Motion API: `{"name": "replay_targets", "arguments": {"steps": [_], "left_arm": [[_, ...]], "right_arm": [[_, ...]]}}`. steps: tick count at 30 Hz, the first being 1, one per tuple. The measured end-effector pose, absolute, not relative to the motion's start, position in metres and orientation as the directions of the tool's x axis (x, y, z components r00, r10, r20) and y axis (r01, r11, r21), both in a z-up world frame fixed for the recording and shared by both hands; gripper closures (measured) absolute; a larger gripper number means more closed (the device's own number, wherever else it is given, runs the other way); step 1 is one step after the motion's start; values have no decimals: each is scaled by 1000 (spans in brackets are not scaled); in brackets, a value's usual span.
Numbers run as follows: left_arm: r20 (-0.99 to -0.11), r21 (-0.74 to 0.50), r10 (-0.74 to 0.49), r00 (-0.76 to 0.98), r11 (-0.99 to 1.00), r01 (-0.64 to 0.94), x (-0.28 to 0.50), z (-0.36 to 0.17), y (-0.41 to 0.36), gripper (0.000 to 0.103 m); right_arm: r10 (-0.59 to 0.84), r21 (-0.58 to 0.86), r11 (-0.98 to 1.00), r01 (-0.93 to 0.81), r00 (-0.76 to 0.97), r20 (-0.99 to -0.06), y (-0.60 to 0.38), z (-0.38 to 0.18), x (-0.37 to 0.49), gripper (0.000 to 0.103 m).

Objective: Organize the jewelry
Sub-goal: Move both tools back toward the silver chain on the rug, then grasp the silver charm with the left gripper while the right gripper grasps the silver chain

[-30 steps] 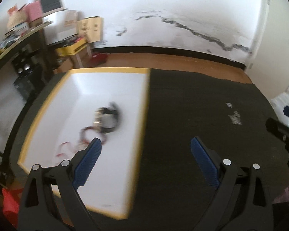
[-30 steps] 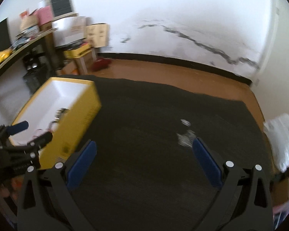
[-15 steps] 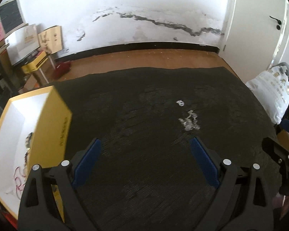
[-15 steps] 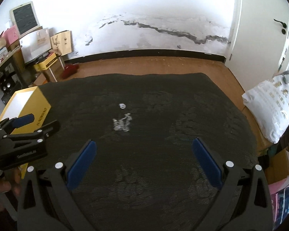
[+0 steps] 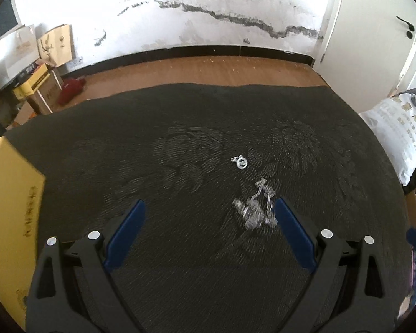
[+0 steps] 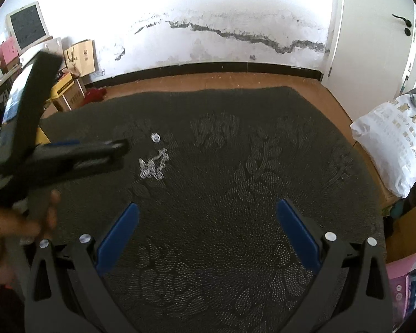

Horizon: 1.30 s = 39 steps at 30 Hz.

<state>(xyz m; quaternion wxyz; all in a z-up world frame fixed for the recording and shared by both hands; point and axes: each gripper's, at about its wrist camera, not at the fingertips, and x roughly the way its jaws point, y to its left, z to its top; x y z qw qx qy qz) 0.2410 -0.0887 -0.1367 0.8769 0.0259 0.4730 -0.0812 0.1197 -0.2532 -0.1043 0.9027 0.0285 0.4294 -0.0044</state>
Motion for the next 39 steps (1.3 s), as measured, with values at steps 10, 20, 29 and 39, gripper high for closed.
{"name": "replay_targets", "arguments": {"steps": [10, 20, 29, 39], "left_arm": [[-834, 14, -81, 545, 986, 168, 286, -176, -126, 12], [-813, 31, -70, 578, 986, 164, 290, -190, -141, 22], [-809, 44, -83, 582, 979, 200, 288, -186, -159, 63], [-799, 75, -61, 598, 977, 199, 287, -186, -158, 90]], "right_arm": [[45, 88, 995, 40, 612, -789, -272, -118, 129, 7], [68, 121, 992, 42, 626, -776, -283, -112, 130, 7], [77, 137, 989, 47, 631, -772, -287, -110, 128, 7], [78, 136, 990, 44, 629, -773, -285, -110, 130, 7]]}}
